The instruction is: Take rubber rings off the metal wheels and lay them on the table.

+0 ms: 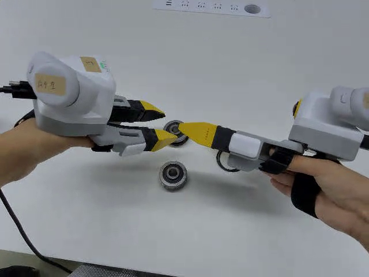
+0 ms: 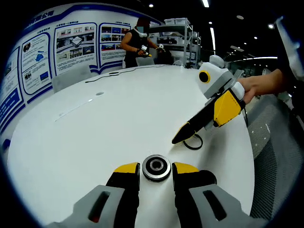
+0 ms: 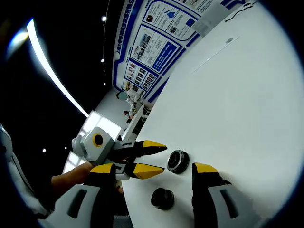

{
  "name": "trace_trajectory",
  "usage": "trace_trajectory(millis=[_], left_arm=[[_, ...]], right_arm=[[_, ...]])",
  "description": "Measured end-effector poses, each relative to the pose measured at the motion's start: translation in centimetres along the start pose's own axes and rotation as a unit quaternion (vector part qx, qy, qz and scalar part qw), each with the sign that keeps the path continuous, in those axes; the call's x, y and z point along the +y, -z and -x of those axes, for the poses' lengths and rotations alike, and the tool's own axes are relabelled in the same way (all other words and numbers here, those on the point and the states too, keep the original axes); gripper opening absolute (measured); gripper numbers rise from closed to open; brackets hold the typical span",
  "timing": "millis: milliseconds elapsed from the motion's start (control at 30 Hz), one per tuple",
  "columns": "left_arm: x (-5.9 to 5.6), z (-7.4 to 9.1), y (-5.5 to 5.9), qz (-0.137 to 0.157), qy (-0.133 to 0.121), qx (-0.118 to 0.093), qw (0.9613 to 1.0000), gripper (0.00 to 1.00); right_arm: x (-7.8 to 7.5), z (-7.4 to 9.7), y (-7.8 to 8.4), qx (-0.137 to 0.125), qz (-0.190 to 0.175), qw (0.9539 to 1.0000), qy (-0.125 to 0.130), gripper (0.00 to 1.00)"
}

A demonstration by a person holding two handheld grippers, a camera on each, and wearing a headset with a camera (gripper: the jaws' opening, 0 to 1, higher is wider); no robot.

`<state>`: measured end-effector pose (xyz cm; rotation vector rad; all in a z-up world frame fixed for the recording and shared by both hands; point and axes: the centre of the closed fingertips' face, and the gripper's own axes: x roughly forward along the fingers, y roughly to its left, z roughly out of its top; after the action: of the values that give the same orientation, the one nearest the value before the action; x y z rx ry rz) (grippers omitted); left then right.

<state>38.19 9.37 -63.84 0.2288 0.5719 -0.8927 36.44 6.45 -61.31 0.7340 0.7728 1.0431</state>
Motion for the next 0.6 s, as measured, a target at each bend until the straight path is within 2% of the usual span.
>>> trace_trajectory(millis=[233,600], left_arm=[[-0.1,-0.5,-0.2,0.004,0.008,0.000,1.0000,0.22],[-0.1,-1.0,0.0,0.007,0.016,0.006,0.9998,0.20]], right_arm=[[0.1,-0.8,0.4,0.009,-0.005,0.9999,-0.007,0.66],[0.1,-1.5,0.4,0.016,-0.010,0.9997,-0.018,0.66]])
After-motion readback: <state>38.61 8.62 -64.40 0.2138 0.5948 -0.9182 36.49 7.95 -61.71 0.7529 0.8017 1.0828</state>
